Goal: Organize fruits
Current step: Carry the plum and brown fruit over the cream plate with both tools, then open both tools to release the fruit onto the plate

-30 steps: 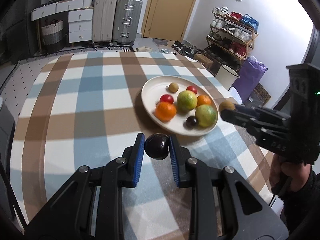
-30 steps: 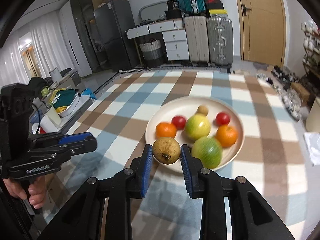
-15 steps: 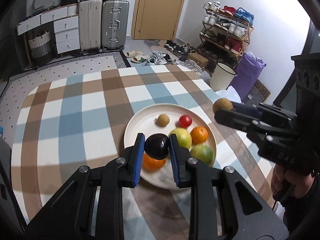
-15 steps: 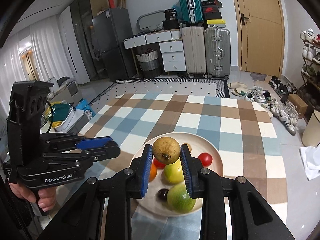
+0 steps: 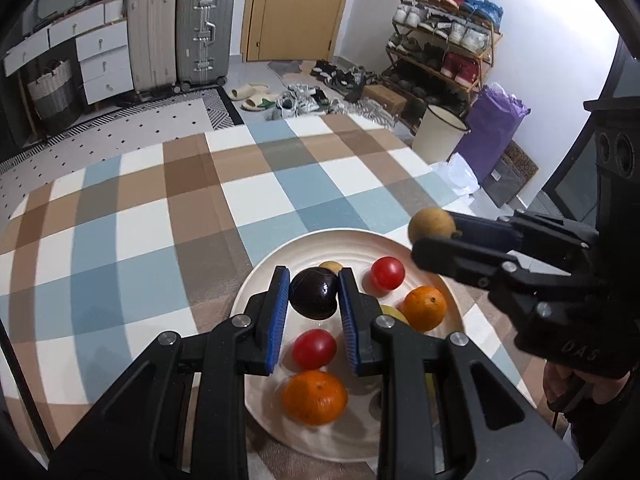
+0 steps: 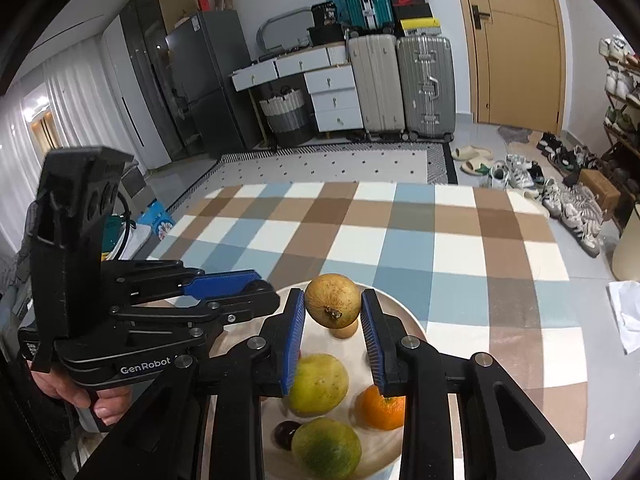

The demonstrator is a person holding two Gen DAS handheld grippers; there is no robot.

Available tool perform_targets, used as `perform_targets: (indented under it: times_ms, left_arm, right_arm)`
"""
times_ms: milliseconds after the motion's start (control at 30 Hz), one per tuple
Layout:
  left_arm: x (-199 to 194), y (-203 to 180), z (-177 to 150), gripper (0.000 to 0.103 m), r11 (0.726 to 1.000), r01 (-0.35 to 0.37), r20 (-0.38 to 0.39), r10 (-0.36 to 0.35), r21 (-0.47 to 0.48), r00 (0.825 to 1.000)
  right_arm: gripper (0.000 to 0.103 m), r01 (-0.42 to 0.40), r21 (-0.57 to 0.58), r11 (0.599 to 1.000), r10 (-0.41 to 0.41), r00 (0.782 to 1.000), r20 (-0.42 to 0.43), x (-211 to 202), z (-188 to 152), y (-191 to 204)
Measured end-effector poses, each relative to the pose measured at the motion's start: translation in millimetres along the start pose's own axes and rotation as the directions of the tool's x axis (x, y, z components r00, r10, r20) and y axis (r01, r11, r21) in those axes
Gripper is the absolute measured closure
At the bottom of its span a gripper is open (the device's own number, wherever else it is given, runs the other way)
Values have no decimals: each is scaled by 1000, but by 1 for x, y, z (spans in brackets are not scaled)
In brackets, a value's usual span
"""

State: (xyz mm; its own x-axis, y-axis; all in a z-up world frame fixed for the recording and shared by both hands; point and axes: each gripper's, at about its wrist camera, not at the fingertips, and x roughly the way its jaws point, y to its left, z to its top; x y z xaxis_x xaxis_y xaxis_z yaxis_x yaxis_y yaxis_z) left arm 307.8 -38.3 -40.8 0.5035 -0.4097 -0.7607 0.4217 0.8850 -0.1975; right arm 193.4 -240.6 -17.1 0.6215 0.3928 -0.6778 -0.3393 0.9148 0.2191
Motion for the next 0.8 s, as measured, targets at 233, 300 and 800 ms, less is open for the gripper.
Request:
perform_targets:
  times_ms: [233, 300, 800]
  left_arm:
    - [34, -4, -5, 81, 999, 9, -57, -7, 31, 998]
    - [39, -4, -5, 81, 999, 15, -63, -13, 29, 998]
    - [35, -12, -7, 61, 998, 39, -98, -35, 47, 995]
  right_arm:
    - [74, -14, 51, 999, 18, 998, -65, 28, -10, -16]
    - [74, -20, 66, 998, 25, 997, -79, 33, -13, -20]
    - [43, -21, 108, 994, 23, 1000, -18, 9, -23, -34]
